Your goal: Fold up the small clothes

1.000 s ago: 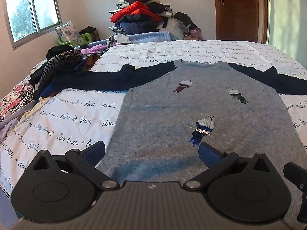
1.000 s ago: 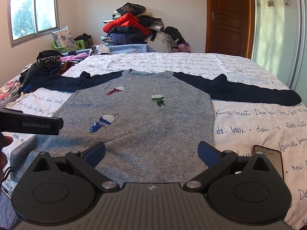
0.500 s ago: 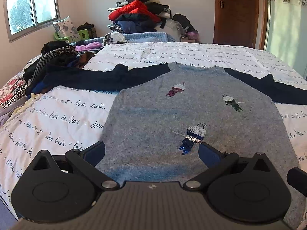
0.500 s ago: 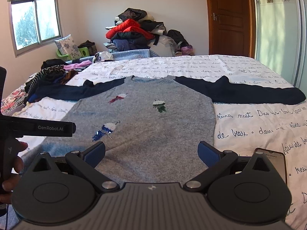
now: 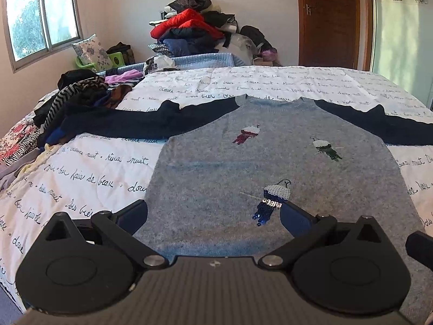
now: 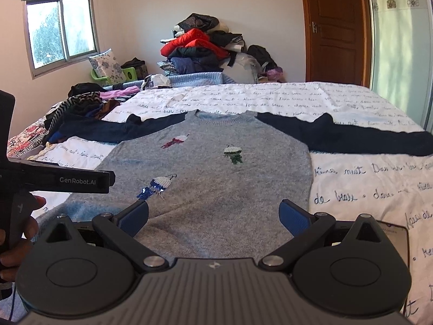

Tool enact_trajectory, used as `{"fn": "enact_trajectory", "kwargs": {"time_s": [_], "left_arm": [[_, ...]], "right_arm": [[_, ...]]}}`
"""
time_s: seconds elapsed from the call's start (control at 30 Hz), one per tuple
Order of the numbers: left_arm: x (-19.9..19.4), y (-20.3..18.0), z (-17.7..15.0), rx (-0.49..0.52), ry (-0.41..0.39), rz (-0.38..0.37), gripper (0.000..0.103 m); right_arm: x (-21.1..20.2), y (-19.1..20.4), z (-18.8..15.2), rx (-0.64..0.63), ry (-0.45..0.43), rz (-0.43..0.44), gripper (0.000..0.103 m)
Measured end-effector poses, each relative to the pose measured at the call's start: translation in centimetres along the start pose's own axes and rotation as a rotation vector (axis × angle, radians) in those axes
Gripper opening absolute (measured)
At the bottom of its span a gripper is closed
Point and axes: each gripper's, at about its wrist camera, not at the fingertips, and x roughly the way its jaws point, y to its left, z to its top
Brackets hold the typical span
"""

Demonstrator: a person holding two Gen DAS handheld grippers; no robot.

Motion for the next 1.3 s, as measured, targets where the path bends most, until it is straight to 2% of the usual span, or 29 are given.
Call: {"fn": "enact_trajectory", "kwargs": {"time_s": [0.3,0.43,0.7,0.83,0.93,1.1,1.3], "left_arm": [[0.8,-0.2,0.2,0.001,0.007,0.004,0.103],[1.2,-0.3,0.5,0.003,0.009,0.002,0.103],[2.4,-1.8,1.6,0.017,0.020,-0.004,0.103],[3.4,-2.6,2.4,0.033,0.023,-0.002,0.103],[4.0,-3.1,2.9,0.040,0.023,-0.011,0.103],[5.4,-3.4,3.8,0.048,0.024,-0.006,0.103],[7.3,-3.3,4.7,0.045,0.041,0.008,0.103]], "right_arm": [[0.6,-1.1,1.0,0.059,0.010,0.038,0.103],[0.8,-1.3,1.2,0.046,0.005,0.021,0.103],[1.5,-4.5,2.6,0.152,0.014,0.055,0.103],[2.0,-5.5,3.7,0.162,0.015,0.046,0.103],[2.6,-6.7,4.4,0.176,0.027,0.071,0.103],[3.4,-11.5,6.0,0.262,-0.026,0.095,0.103],[5.5,-21.2,6.8,0.393,-0.056,-0.002,0.103]]}}
